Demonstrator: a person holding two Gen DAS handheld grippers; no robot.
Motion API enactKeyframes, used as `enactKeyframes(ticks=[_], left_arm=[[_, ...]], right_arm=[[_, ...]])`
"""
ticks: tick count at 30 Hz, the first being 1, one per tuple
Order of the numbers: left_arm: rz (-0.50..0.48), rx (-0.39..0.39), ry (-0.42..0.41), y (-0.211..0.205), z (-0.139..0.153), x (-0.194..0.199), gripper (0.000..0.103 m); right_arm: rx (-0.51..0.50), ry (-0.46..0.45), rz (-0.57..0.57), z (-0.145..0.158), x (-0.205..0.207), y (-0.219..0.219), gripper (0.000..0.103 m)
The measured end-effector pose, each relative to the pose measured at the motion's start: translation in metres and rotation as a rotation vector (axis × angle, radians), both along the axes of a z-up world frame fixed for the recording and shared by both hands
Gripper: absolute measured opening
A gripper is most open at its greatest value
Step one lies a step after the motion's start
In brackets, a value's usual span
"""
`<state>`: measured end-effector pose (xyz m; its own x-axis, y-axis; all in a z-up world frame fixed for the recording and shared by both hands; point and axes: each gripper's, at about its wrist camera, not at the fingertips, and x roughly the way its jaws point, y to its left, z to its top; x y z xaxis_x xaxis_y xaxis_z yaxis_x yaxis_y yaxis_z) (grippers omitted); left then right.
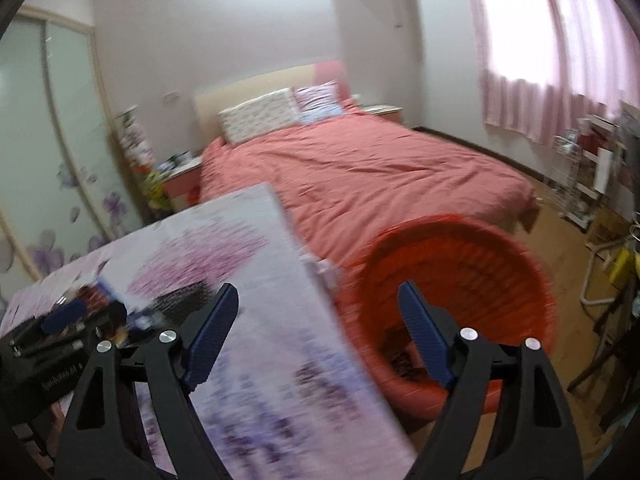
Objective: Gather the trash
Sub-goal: 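Grasp the brown comb with the right tool while the left tool reaches the snack bag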
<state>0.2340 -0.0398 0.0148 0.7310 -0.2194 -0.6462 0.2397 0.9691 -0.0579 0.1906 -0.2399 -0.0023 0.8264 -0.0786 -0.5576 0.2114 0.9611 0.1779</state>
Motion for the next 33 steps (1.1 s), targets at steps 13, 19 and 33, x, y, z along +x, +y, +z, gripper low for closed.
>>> enactKeyframes(ticks=[13, 19, 33], left_arm=[[0.28, 0.0, -0.007, 0.145, -0.001, -0.028, 0.076], [0.341, -0.017, 0.027, 0.179, -0.015, -0.035, 0.076], [0.358, -0.022, 0.061, 0.19, -0.038, -0.034, 0.076]], right_arm=[[-0.046, 0.151, 0.252, -0.043, 0.025, 0.106, 0.063], [-0.074, 0.229, 0.263, -0.064, 0.032, 0.123, 0.057], [-0.142, 0.268, 0.276, -0.074, 0.04, 0.147, 0.033]])
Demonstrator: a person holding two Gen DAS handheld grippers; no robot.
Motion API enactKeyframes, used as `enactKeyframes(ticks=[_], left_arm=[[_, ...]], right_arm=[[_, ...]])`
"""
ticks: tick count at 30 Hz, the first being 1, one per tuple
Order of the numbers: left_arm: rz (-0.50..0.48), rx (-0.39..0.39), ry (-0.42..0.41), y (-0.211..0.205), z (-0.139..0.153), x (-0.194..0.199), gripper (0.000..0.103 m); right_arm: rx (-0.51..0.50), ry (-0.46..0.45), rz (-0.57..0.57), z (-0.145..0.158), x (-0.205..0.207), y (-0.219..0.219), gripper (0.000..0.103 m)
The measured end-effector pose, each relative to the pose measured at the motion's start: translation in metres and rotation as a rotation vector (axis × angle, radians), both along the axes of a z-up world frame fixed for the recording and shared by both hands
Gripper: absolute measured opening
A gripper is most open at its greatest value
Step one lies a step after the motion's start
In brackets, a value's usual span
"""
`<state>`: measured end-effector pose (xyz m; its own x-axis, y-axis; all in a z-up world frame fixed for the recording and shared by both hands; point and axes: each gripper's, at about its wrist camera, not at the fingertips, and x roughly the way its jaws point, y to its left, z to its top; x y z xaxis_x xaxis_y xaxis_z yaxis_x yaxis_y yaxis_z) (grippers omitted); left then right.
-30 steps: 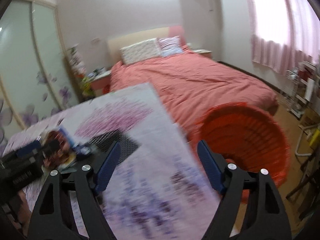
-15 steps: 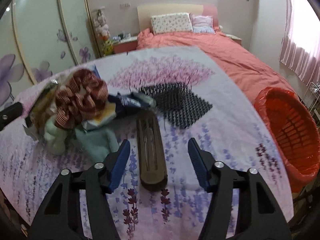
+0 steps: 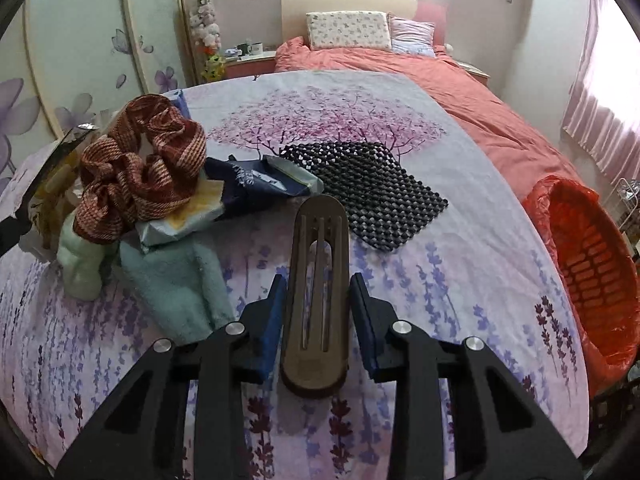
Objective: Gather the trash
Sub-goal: 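Grasp the brown comb with the right tool while the left tool reaches the snack bag, then grasp the snack bag with the left tool, lift it off the bedspread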
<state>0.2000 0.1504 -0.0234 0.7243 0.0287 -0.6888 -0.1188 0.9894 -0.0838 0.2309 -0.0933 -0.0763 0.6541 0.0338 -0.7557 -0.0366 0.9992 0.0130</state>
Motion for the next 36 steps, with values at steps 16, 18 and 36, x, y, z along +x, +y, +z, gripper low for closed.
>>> enactKeyframes(ticks=[16, 18, 36], left_arm=[[-0.008, 0.078, 0.012, -0.01, -0.013, 0.033, 0.05], [-0.021, 0.069, 0.011, -0.008, -0.012, 0.037, 0.036], [0.031, -0.035, -0.034, 0.026, 0.016, 0.035, 0.007]], right_arm=[[0.024, 0.004, -0.004, 0.0, -0.002, -0.007, 0.033], [0.028, 0.006, -0.003, 0.0, -0.002, -0.008, 0.033], [0.058, -0.043, -0.011, 0.016, -0.011, -0.022, 0.033]])
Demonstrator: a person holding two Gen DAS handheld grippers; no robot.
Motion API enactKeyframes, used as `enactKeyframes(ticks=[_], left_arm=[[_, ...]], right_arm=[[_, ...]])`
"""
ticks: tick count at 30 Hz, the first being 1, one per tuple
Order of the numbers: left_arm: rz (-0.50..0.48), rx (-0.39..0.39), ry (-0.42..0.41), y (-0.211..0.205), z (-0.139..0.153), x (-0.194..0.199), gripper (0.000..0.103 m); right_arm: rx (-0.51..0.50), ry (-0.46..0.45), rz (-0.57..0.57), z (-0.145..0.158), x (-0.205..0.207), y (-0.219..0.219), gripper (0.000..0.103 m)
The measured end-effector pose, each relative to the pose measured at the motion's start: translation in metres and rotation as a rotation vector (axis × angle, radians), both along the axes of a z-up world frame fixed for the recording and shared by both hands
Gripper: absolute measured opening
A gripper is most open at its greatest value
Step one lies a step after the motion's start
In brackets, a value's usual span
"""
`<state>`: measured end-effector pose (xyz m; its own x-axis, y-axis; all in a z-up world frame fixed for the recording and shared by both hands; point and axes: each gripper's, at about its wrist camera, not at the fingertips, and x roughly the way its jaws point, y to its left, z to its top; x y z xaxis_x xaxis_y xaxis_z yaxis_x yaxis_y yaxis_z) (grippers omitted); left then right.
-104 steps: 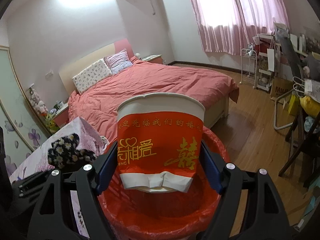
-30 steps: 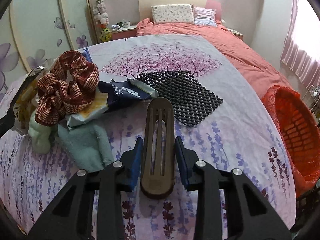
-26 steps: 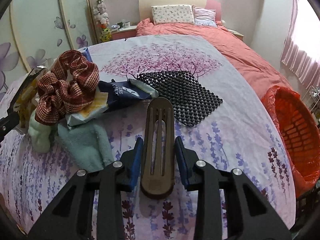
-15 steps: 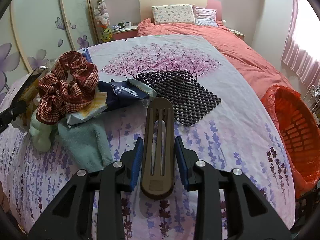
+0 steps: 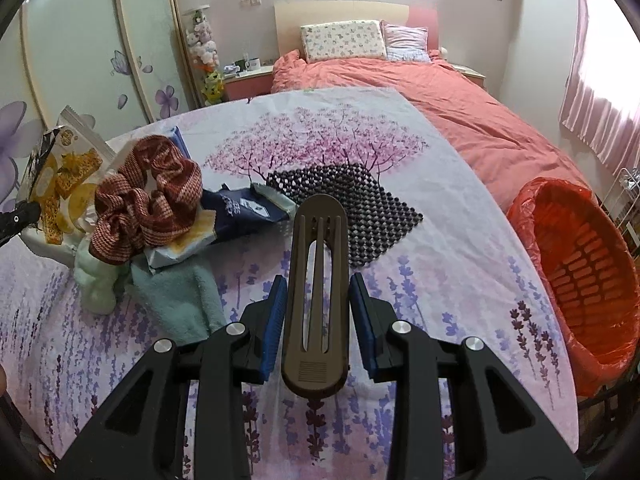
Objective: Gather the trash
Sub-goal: 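Grasp the snack bag with the left tool, lift it off the bedspread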
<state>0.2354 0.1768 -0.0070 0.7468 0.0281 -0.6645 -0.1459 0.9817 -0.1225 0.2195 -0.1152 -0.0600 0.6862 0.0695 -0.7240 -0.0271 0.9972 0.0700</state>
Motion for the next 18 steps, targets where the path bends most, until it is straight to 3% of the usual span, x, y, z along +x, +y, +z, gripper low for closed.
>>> enactKeyframes(ticks=[18], left_arm=[[-0.02, 0.015, -0.086, -0.023, 0.056, -0.015, 0.006]], right_arm=[[0.03, -0.09, -0.025, 0.033, -0.008, -0.019, 0.033]])
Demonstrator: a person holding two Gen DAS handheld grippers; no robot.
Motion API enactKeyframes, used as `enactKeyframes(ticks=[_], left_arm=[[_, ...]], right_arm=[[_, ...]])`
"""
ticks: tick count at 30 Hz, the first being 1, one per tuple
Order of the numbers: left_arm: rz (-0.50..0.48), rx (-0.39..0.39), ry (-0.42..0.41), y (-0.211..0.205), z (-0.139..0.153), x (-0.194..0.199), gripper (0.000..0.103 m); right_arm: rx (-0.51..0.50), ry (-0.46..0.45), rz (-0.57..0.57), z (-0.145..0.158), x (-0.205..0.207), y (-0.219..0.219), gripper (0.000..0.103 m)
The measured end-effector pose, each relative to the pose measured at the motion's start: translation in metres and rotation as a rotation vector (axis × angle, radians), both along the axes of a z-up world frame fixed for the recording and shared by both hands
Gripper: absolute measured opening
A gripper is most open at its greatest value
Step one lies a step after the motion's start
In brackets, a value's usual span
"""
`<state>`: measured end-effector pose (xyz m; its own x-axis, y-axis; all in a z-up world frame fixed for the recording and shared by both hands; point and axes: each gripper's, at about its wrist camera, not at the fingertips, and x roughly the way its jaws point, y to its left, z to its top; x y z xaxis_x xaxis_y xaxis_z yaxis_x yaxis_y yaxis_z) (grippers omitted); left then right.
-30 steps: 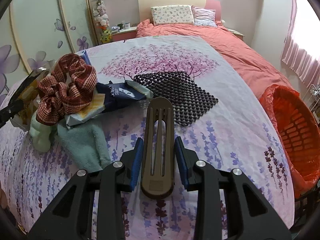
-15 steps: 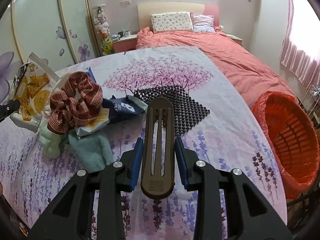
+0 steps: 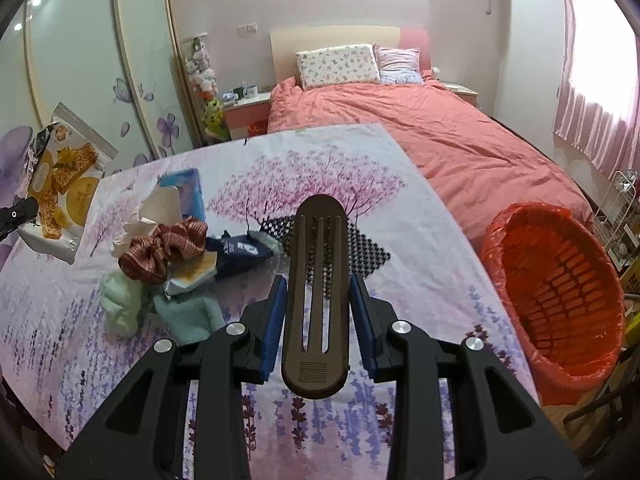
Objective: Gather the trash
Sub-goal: 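Grasp the snack bag with the left tool, lift it off the bedspread, then carry the comb and snack bag over the basket and open both tools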
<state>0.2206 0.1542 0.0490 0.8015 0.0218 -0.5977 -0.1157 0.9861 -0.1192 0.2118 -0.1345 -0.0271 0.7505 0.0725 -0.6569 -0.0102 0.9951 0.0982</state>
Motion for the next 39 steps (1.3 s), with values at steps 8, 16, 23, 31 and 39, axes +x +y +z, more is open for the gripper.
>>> enactKeyframes(ticks=[8, 16, 23, 31, 39], left_arm=[[-0.061, -0.003, -0.01, -0.034, 0.015, -0.002, 0.006], [-0.161, -0.013, -0.012, -0.086, 0.019, 0.0, 0.006], [-0.26, -0.034, 0.003, -0.138, 0.014, 0.004, 0.006], [-0.383, -0.061, 0.039, -0.206, 0.001, 0.009, 0.006], [-0.515, -0.084, 0.074, -0.277, -0.013, 0.012, 0.006]], right_arm=[[0.018, -0.034, -0.03, 0.012, -0.007, -0.023, 0.033], [0.034, -0.07, -0.094, 0.023, -0.016, -0.053, 0.033], [0.039, -0.087, -0.163, 0.025, -0.022, -0.09, 0.033], [0.04, -0.102, -0.25, 0.025, -0.03, -0.136, 0.033], [0.059, -0.104, -0.347, 0.018, -0.035, -0.19, 0.033]])
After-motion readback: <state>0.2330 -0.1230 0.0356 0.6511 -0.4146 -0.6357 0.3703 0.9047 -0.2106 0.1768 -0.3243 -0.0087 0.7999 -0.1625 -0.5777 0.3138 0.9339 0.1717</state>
